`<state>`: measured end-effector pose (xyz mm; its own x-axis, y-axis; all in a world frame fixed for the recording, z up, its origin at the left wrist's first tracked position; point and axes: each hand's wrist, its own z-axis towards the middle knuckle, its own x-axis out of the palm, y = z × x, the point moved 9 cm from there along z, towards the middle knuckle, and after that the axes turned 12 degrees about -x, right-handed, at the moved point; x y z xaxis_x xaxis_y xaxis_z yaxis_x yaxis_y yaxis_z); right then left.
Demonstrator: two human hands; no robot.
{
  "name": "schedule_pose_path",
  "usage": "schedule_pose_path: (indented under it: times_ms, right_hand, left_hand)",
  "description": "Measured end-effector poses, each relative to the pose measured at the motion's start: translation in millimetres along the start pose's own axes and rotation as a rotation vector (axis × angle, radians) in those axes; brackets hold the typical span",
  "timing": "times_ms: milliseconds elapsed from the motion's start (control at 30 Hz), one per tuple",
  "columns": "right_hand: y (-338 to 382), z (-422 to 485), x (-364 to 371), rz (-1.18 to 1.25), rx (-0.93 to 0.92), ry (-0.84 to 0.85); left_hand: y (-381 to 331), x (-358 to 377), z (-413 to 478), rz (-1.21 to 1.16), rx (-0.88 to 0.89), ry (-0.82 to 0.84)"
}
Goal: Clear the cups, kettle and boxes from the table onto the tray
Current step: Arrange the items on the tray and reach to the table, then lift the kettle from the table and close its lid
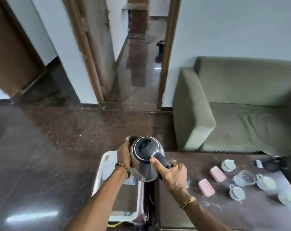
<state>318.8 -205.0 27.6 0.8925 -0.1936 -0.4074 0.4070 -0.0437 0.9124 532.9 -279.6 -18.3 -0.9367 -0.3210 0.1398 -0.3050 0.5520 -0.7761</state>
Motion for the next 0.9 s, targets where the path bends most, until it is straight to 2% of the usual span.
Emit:
schedule_pose_path:
  times_ms: [167,333,667,900]
  right_hand:
    - [-21.6,-14.3,-94.1,-0.023,0.068,-0.158]
    - [-55.7,-52.2,-190.4,-0.023,0.097,-0.338]
    - [-133.4,-146.4,-350.1,-0.112,0.184,-0.428]
    - [-156.4,-185.2,-434.6,-0.036,0.184,-0.556]
  left_hand:
    - [3.7,92.0,-33.6,0.116,0.059,0.051]
    - [53.7,180.8,-75.9,0.157,0.081,0.153]
    - [182.5,305.3,-176.5,0.165,-0.058,0.174]
    - [209.7,391.5,-235.6,0.223,0.006,0.263]
